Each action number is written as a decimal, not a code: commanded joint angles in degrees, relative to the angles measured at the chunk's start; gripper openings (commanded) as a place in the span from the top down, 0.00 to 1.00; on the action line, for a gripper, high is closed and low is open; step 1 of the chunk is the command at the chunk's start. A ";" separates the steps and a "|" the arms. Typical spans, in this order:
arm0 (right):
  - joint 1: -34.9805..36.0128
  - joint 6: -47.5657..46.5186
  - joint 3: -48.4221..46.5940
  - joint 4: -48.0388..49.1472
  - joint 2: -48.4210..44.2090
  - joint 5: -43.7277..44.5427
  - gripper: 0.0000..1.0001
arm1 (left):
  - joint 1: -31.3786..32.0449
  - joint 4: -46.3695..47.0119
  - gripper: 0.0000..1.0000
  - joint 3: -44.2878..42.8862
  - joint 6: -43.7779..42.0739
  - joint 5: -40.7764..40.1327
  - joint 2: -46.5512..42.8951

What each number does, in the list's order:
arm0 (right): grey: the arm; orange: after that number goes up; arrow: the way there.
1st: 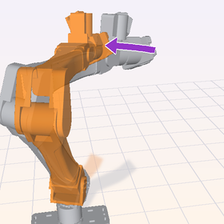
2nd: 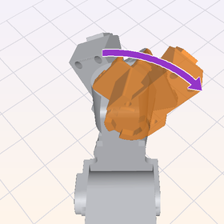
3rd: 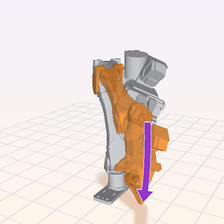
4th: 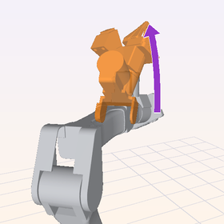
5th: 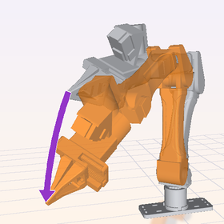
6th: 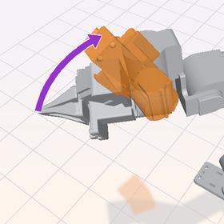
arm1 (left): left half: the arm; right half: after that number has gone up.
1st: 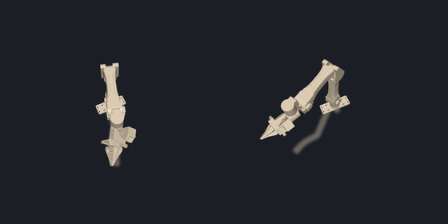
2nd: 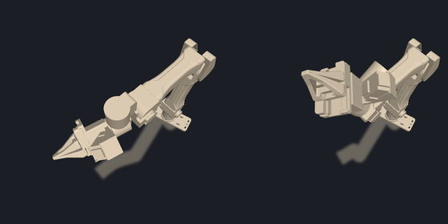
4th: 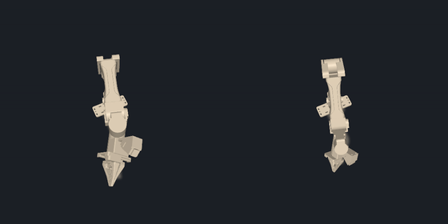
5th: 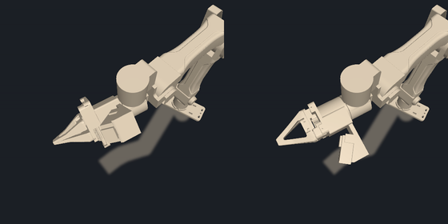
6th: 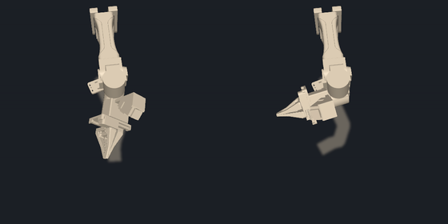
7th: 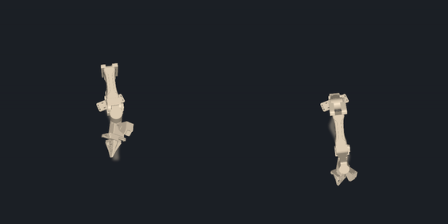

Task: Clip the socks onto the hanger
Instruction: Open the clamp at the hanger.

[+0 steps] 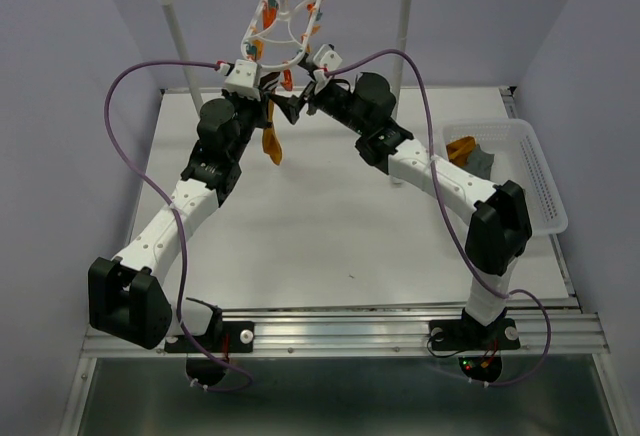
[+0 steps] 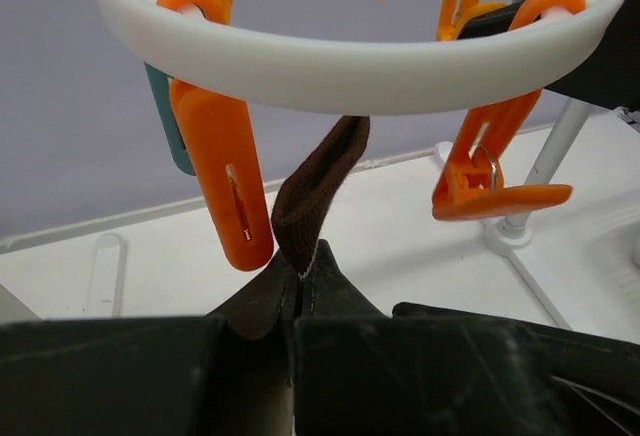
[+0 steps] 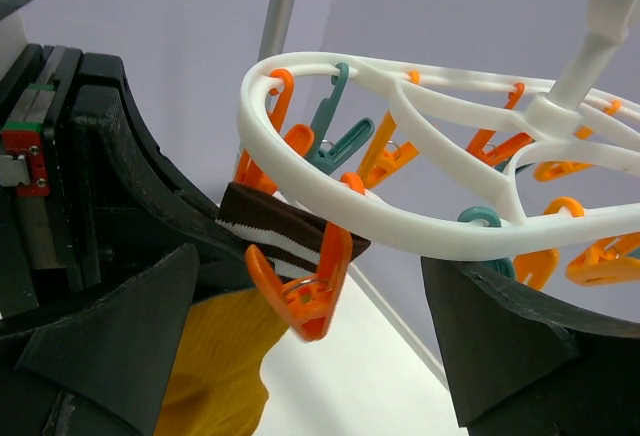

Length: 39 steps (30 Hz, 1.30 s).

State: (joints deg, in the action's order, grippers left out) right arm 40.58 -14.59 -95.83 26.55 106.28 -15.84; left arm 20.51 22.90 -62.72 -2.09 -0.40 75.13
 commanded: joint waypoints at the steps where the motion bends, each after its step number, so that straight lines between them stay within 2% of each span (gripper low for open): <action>1: 0.38 2.46 0.47 7.72 -0.81 1.16 0.03 | -0.21 3.12 1.00 -0.56 -1.08 2.07 -2.89; 15: 0.38 6.50 0.03 10.02 -0.20 0.89 0.16 | -0.21 3.12 1.00 0.76 -0.99 2.60 -4.64; 24: 0.38 8.43 -0.15 10.46 0.51 3.00 0.20 | -0.21 3.21 1.00 1.37 -0.81 3.57 -5.44; 32: 0.38 10.37 1.61 15.55 0.86 5.20 0.25 | -0.21 3.12 1.00 1.55 -0.73 4.53 -5.79; 39: 0.38 10.19 1.44 16.43 1.30 5.64 0.35 | -0.21 3.12 1.00 1.37 -0.99 4.27 -5.79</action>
State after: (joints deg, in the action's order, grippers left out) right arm 40.58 -4.69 -93.80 38.02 107.24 -11.70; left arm 20.51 22.92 -61.41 -2.15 3.29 71.70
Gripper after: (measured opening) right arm 0.663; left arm 0.058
